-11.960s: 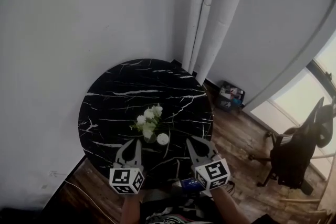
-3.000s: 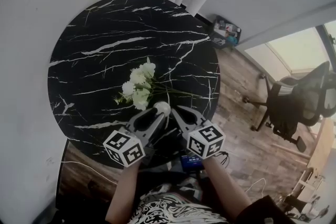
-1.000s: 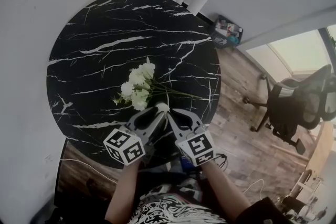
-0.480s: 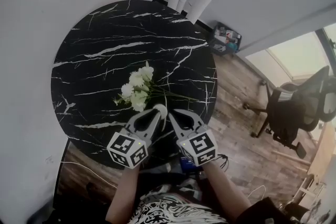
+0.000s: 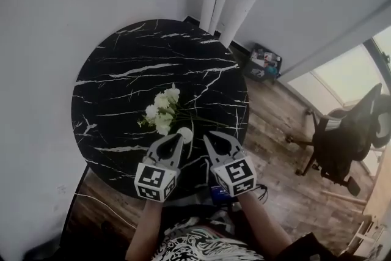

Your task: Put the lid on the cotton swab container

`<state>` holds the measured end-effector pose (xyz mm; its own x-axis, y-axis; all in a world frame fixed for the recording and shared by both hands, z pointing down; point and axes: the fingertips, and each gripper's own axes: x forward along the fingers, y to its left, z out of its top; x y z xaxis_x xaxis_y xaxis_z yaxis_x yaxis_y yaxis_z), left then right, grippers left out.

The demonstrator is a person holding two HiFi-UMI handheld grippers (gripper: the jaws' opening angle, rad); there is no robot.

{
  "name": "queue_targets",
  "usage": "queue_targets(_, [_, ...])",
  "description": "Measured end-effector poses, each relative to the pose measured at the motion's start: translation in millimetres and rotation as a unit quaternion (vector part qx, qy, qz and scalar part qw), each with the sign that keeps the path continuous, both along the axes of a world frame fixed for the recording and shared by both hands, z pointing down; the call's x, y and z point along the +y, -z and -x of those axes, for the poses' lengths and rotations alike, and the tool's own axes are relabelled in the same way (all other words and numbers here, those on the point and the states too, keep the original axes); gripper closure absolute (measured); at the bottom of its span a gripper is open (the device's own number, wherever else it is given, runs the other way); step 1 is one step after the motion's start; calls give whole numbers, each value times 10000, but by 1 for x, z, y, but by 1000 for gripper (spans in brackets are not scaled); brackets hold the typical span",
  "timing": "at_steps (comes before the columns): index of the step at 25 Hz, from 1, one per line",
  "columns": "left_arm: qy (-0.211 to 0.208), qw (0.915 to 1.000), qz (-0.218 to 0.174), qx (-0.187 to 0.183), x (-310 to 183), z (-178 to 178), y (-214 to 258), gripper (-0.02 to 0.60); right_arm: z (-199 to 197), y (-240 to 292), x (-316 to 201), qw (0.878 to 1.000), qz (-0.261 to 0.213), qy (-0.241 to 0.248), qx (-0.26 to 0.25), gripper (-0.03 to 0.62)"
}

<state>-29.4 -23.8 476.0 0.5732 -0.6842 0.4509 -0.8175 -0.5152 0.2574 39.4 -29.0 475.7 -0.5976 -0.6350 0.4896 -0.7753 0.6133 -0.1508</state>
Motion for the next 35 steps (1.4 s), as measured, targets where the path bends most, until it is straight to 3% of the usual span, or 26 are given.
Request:
queue_targets(9, [431,9969,-498,-427,2,9,41,568,-15,40,2,9988,-408,-128,-231,574])
queue_targets(17, [628,9932,-836,-517,14,9,63,568,-27,64,8,9966,-771,-142,-243,576])
queue_targets(27, [1262,9843,-1186,-356,33,27,84,568,-21,82,16,9927,-1163,170,-262,576])
queue_targets(35, [1499,9812,-1194,-209,34,34,91,568,-24,92,13,9913,-1273,185,-290,576])
